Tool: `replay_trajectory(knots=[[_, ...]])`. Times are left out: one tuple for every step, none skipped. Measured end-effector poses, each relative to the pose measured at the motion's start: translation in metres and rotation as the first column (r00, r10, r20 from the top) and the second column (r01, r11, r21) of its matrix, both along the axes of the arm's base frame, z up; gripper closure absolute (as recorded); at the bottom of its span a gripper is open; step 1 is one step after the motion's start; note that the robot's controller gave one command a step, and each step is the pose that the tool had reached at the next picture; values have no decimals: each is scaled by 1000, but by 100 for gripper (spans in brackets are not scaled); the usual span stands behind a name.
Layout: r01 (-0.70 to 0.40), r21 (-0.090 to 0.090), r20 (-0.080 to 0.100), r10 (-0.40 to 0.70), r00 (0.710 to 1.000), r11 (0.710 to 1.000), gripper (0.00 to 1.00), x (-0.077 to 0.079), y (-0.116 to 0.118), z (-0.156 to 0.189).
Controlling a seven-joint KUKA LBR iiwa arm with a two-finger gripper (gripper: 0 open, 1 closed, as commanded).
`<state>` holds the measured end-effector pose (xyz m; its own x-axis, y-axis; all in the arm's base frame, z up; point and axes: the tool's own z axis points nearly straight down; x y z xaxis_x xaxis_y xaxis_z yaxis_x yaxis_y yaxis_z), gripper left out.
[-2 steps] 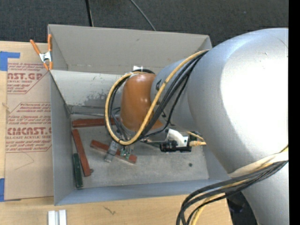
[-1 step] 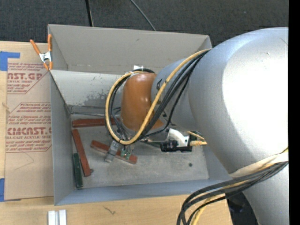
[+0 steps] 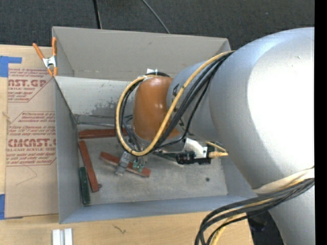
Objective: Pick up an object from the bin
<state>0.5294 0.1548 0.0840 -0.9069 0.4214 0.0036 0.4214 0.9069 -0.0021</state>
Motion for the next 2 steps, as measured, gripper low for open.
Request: replay_trajectory(knots=[[0, -1, -5, 0, 1000, 1000, 100, -1, 0, 16], [0, -1, -3, 0, 1000, 1000, 100, -1, 0, 39]])
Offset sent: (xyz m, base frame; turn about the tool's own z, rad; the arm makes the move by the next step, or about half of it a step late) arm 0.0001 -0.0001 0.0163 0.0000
